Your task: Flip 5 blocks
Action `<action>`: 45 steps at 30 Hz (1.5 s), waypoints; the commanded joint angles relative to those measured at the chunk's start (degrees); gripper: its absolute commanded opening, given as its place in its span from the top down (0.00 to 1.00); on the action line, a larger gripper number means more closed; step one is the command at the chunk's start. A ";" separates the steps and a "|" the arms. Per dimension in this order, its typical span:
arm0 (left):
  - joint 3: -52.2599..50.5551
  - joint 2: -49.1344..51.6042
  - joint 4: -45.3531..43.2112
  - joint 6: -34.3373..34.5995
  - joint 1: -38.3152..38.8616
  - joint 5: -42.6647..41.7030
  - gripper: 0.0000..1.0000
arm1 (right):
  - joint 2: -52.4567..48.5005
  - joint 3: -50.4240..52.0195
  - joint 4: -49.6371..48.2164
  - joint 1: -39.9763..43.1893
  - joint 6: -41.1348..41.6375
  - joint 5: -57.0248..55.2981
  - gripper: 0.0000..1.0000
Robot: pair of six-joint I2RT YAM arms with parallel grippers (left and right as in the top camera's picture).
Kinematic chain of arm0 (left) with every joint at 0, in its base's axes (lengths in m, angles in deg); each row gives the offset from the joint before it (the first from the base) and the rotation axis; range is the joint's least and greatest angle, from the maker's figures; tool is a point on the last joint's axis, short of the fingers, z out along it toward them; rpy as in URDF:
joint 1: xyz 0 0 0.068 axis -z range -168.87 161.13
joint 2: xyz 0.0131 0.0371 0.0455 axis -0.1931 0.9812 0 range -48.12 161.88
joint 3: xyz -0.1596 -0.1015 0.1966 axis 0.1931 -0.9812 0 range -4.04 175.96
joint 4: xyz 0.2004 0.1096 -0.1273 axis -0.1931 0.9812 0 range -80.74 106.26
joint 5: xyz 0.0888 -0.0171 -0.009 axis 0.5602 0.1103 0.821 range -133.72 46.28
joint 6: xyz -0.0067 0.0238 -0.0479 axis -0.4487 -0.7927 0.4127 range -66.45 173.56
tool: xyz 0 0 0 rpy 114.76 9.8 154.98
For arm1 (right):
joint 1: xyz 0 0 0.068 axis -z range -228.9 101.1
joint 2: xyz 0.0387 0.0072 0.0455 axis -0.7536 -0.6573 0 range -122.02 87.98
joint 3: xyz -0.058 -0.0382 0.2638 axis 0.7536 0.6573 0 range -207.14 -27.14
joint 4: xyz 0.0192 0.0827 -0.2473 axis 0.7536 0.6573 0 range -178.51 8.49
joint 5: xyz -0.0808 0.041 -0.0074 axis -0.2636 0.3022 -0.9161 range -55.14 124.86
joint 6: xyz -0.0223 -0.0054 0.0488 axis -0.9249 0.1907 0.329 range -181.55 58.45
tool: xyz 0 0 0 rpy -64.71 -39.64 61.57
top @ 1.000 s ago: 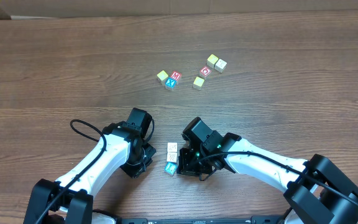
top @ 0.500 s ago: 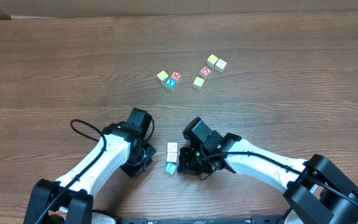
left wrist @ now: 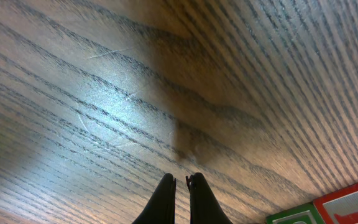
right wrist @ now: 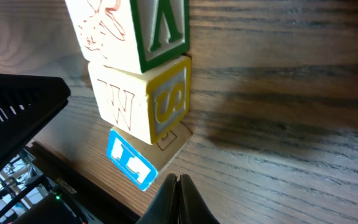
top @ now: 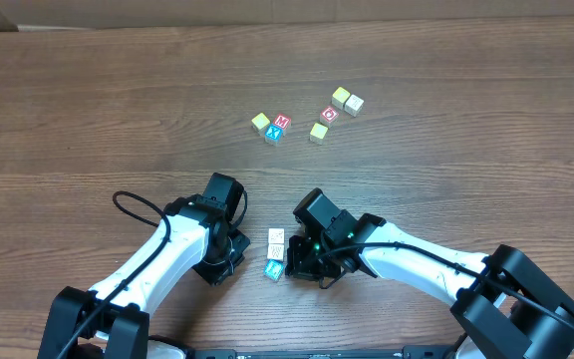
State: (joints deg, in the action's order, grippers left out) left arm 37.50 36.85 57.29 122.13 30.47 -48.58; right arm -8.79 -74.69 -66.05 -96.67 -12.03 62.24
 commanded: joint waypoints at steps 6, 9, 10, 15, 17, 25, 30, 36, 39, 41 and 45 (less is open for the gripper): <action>-0.13 -0.98 0.09 -0.90 -0.46 0.79 0.96 | -0.55 0.46 -1.40 -0.20 1.53 -1.03 0.96; -0.13 -0.98 0.11 -0.94 -0.46 0.79 0.96 | -0.55 0.46 -1.73 -0.17 1.57 -1.51 0.96; -0.13 -0.98 0.13 -0.96 -0.46 0.79 0.96 | -0.55 0.46 -1.84 -0.17 1.70 -1.68 0.96; -0.13 -0.98 0.15 -1.33 -0.46 0.76 0.96 | -0.55 0.46 -2.67 -0.17 1.77 -1.86 0.96; -0.13 -0.98 0.15 -1.33 -0.46 0.76 0.96 | -0.55 0.46 -2.89 -0.17 2.01 -1.88 0.96; -0.13 -0.98 0.13 -1.77 -0.46 0.28 0.96 | -0.55 0.46 -3.30 -0.17 2.60 -2.34 0.96; -0.13 -0.98 0.59 -2.86 -0.46 -0.42 0.96 | 1.09 0.22 -2.73 -0.17 1.07 -3.72 0.96; -0.13 -0.98 0.50 -8.20 -0.46 -5.81 0.96 | 10.62 0.11 2.16 -0.17 0.00 -12.57 0.96; -0.13 -0.98 0.48 -11.78 -0.44 -9.22 0.96 | 14.32 0.13 5.97 0.46 -0.02 -15.87 0.96; -0.13 -0.98 1.70 -12.55 -0.44 -10.82 0.96 | 15.58 0.13 7.96 1.49 -0.39 -16.02 0.96; -0.37 -0.98 3.63 -14.60 -0.24 -14.32 0.95 | 15.93 0.13 11.19 3.74 -2.16 -15.96 0.96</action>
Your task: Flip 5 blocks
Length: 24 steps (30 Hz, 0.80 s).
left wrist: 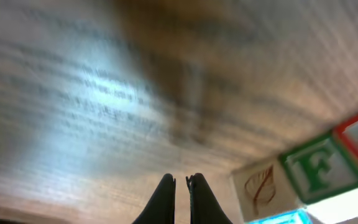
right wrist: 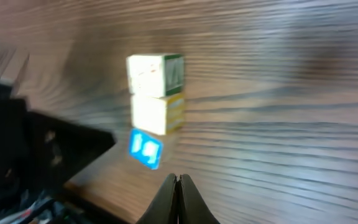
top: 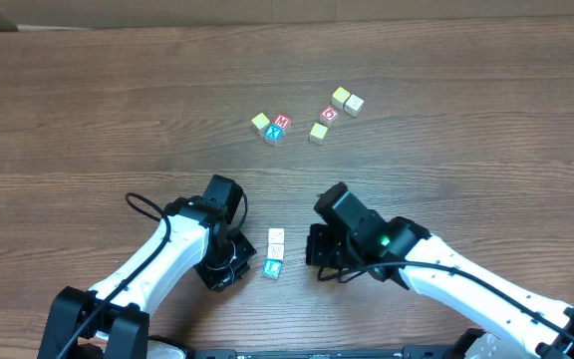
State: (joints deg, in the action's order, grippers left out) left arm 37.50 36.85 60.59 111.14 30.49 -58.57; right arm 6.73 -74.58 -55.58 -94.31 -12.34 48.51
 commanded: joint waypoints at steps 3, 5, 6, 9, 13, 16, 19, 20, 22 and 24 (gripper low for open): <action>-1.42 -0.98 0.13 -1.73 0.28 -4.72 0.96 | 0.42 0.02 1.75 2.38 -3.98 -1.99 0.96; -2.40 -0.98 -1.14 0.15 0.28 -4.74 0.96 | 0.42 0.02 2.10 2.45 -4.50 -2.01 0.96; -2.91 -0.98 -1.90 1.46 0.28 -4.85 0.96 | 0.42 0.02 2.16 2.40 -4.59 -1.97 0.96; -4.04 -0.98 -3.80 4.07 0.28 -5.42 0.95 | 0.42 0.02 2.25 2.40 -4.74 -1.57 0.96; -5.64 -0.98 -7.06 6.73 0.28 -6.25 0.96 | 0.42 0.02 2.36 2.40 -5.01 -1.53 0.96; -6.27 -0.98 -8.59 8.79 0.28 -6.16 0.96 | 0.42 0.02 2.36 2.43 -6.03 -0.96 0.96; -6.27 -0.98 -9.92 10.19 0.28 -6.23 0.96 | 0.42 0.02 2.62 2.40 -6.03 -0.92 0.96; -6.27 -0.98 -9.99 11.02 0.28 -6.16 0.96 | 0.42 0.02 2.62 2.40 -6.03 -0.81 0.96; -6.27 -0.98 -10.64 11.93 0.28 -6.16 0.96 | 0.42 0.02 2.62 2.40 -6.08 -0.70 0.96; -6.27 -0.98 -11.43 12.72 0.28 -6.21 0.96 | 0.42 0.02 2.64 2.40 -6.21 -0.63 0.96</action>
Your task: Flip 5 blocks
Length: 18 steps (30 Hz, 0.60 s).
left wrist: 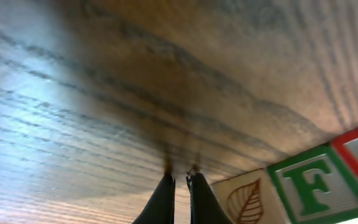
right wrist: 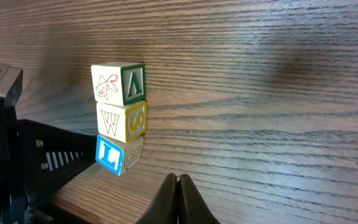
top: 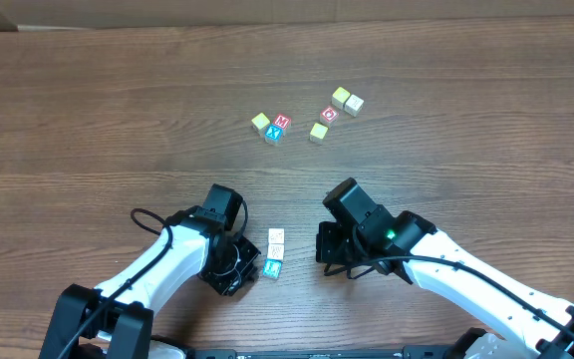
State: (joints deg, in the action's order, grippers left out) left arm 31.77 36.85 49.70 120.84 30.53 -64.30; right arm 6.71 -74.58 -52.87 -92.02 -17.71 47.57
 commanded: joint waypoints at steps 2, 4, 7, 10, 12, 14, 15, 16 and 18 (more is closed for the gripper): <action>-0.55 -0.98 -0.98 3.91 0.24 -0.48 0.96 | 0.44 0.02 0.04 0.11 -0.83 0.37 0.96; -0.55 -0.98 -1.55 3.93 0.24 -0.74 0.96 | 0.44 0.02 0.13 0.11 -0.85 0.37 0.96; -0.55 -0.98 -1.55 4.13 0.24 -1.60 0.96 | 0.44 0.02 0.11 0.11 -0.83 0.39 0.96; -0.55 -0.98 -1.53 4.13 0.24 -1.99 0.96 | 0.44 0.02 0.11 0.11 -0.83 0.37 0.96; -0.55 -0.98 -1.51 4.59 0.57 -2.19 0.96 | 0.44 0.02 0.11 0.11 -0.83 0.39 0.96; -0.55 -0.98 -1.62 5.09 1.14 -2.51 0.96 | 0.44 0.02 0.22 0.11 -0.83 0.39 0.96; -0.55 -0.98 -1.66 5.49 1.51 -2.62 0.95 | 0.44 0.02 0.26 0.11 -0.83 0.39 0.96; -0.55 -0.98 -1.70 5.77 1.84 -2.62 0.95 | 0.44 0.02 0.33 0.11 -0.83 0.39 0.96; -0.55 -0.98 -1.77 6.29 2.47 -2.54 0.96 | 0.44 0.02 0.55 0.11 -0.83 0.39 0.96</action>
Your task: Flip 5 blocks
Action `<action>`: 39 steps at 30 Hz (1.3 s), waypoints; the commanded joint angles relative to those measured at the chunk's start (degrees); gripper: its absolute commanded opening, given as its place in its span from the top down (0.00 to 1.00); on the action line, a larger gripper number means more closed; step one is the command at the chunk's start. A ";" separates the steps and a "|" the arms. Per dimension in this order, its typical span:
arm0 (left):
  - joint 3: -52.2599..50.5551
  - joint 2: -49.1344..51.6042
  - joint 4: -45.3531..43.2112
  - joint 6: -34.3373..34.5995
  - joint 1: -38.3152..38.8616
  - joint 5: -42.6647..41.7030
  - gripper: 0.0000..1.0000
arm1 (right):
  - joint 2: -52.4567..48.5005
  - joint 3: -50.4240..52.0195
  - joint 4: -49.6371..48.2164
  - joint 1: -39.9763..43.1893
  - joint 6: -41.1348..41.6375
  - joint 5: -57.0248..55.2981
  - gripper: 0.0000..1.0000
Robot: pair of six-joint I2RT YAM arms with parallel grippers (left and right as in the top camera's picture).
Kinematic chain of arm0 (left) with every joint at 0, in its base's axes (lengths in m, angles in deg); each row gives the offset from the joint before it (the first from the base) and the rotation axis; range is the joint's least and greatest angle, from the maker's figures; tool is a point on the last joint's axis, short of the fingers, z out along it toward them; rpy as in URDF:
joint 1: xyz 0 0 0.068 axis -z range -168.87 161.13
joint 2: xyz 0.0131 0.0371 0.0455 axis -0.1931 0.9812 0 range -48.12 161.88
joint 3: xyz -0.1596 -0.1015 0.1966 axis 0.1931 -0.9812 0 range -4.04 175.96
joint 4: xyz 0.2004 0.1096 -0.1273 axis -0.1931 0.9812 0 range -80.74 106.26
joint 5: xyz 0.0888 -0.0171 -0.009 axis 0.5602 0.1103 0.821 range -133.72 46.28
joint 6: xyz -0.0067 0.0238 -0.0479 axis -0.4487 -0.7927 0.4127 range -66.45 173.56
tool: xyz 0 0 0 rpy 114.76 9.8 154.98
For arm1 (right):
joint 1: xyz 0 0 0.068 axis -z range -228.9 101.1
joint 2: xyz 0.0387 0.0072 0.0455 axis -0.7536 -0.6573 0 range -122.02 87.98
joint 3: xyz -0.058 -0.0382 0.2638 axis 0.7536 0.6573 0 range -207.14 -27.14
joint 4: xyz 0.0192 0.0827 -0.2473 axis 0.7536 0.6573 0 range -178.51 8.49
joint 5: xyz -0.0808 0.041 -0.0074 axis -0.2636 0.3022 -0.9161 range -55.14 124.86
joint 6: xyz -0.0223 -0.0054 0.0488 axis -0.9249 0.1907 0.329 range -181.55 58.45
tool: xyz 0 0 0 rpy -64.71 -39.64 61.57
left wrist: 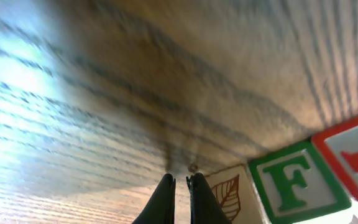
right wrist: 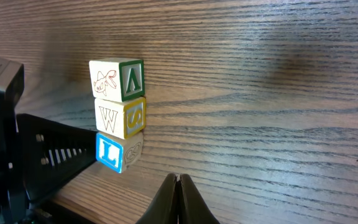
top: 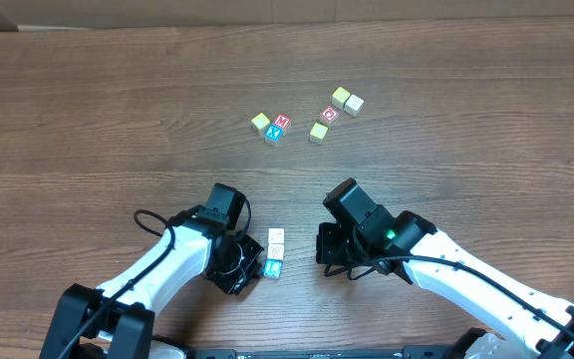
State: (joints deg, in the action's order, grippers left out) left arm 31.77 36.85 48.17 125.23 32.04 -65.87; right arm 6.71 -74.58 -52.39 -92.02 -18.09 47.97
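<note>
Three blocks lie in a row near the front edge: a green-edged block, a yellow W/S block and a blue L block. My left gripper is shut and empty. It sits low on the table, its tips right beside a leaf-faced block, with a green F face next to that. My right gripper is shut and empty, a short way right of the row.
Several more blocks sit scattered farther back: a yellow one, a red M block, another yellow, a red one and a pair. The table's front edge lies just below the row.
My left gripper has edged a little closer to the row, so the leaf and F faces sit slightly nearer its tips. The right arm and the blocks have not moved.
At first my right gripper was pressed close against the right side of the three-block row, with the left gripper off to the row's left. Then the right gripper stood back to the right. The left gripper has come low and close to the blue block's side.
</note>
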 commanded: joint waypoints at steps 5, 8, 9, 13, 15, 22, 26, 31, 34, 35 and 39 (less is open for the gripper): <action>-0.55 -0.98 -0.17 2.27 1.29 -0.98 0.96 | 0.44 0.02 0.46 0.11 -0.46 0.00 0.96; -0.55 -0.98 -0.20 3.32 1.27 -0.96 0.96 | 0.44 0.02 0.57 0.11 -0.46 0.02 0.96; -0.55 -0.98 -0.20 3.85 1.27 -0.98 0.96 | 0.44 0.02 0.61 0.11 -0.46 0.02 0.96; -0.55 -0.98 -0.20 4.50 1.20 -0.61 0.96 | 0.44 0.02 0.68 0.11 -0.46 0.04 0.96; -0.55 -0.98 -0.22 4.61 1.18 -0.31 0.96 | 0.44 0.02 0.66 0.11 -0.46 0.04 0.96; -0.09 -1.70 -0.17 2.99 1.18 0.81 0.96 | 0.44 0.02 0.63 0.13 -0.63 -0.02 0.96; 1.99 -4.04 0.68 -1.14 1.18 3.13 0.96 | 0.44 0.02 0.90 0.13 -2.16 -0.02 0.96; 9.40 -8.04 8.13 -11.41 1.20 11.19 0.96 | 0.44 -0.33 3.02 0.13 -5.88 -1.14 0.96; 15.19 -9.35 13.49 -20.76 1.18 15.47 0.96 | 0.44 -0.85 5.03 0.13 -8.17 -3.30 0.96; 16.96 -9.49 15.02 -23.65 1.18 16.20 0.96 | 0.44 -1.22 5.99 0.13 -8.63 -4.26 0.96; 24.41 -9.51 22.56 -32.46 1.20 18.84 0.96 | 0.44 -4.42 11.10 0.13 -11.21 -8.07 0.96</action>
State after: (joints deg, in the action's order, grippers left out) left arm 51.79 28.24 68.04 103.77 32.92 -52.10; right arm 6.71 -75.33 -42.67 -92.02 -26.17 44.08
